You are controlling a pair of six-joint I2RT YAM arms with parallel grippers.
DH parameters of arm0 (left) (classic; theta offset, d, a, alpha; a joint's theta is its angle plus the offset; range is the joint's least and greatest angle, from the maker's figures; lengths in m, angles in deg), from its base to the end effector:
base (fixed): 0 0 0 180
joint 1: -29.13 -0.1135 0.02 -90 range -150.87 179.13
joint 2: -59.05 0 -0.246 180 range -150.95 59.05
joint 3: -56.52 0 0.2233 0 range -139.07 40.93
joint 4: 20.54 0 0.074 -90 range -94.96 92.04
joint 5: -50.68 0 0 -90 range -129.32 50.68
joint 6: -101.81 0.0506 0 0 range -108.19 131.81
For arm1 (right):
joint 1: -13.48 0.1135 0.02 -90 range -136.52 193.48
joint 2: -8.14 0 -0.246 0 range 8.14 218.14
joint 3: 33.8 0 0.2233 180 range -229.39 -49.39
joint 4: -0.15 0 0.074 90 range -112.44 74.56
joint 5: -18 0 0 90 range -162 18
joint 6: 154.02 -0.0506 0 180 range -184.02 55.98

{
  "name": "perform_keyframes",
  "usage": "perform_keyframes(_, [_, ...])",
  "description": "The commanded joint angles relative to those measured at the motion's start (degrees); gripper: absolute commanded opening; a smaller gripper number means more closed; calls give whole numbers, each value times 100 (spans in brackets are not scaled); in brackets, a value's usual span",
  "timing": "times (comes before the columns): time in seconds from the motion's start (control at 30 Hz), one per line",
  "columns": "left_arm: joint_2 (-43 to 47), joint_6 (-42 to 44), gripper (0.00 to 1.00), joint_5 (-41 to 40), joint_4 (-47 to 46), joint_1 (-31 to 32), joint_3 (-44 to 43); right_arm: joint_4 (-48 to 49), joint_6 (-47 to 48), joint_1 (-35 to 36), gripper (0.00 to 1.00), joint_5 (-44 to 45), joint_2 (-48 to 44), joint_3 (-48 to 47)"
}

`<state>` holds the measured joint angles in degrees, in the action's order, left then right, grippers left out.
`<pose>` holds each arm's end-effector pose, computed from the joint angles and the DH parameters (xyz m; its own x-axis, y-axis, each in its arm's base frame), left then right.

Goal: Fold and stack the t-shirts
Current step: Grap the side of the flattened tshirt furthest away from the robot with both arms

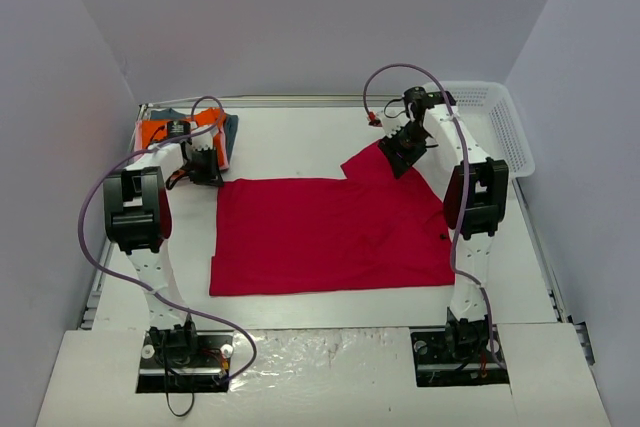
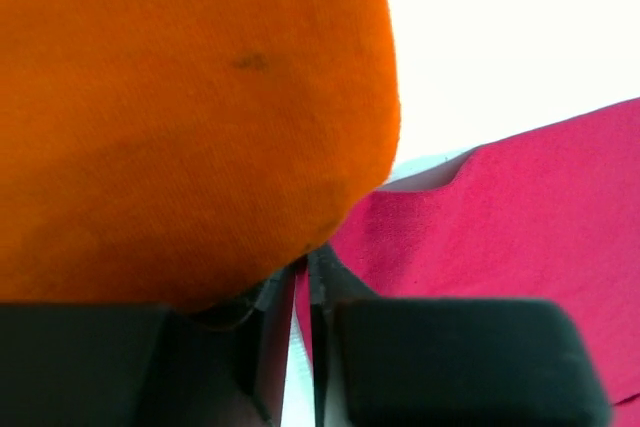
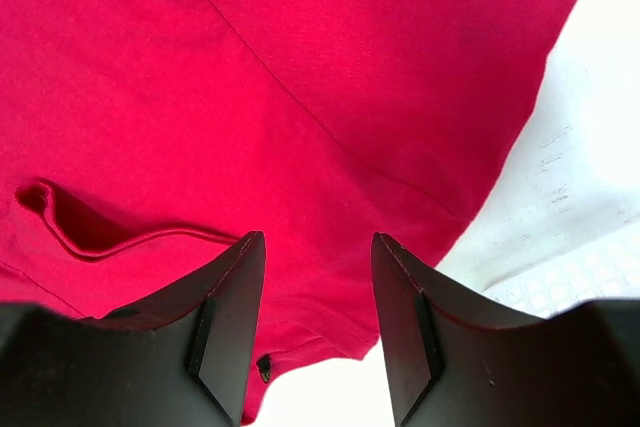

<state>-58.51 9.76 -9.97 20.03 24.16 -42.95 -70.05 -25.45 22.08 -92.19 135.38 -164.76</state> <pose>0.4081 0.0106 0.1614 -0.8567 -0.1058 -0.5048 0.1479 0.8872 -0.4370 0.4326 0.0831 0.2124 -0.5364 -0.6729 -0.5093 -0.7814 0.6240 -0.0014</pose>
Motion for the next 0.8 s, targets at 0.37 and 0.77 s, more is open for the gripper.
perform_keyframes(0.37, [39, 204, 2, -420, 49, 23, 108, 178, -490, -51, 40, 278, 371, -730])
perform_keyframes(0.77, [681, 617, 2, -500, 49, 110, 82, 1092, -1782, -95, 41, 296, 1487, -2085])
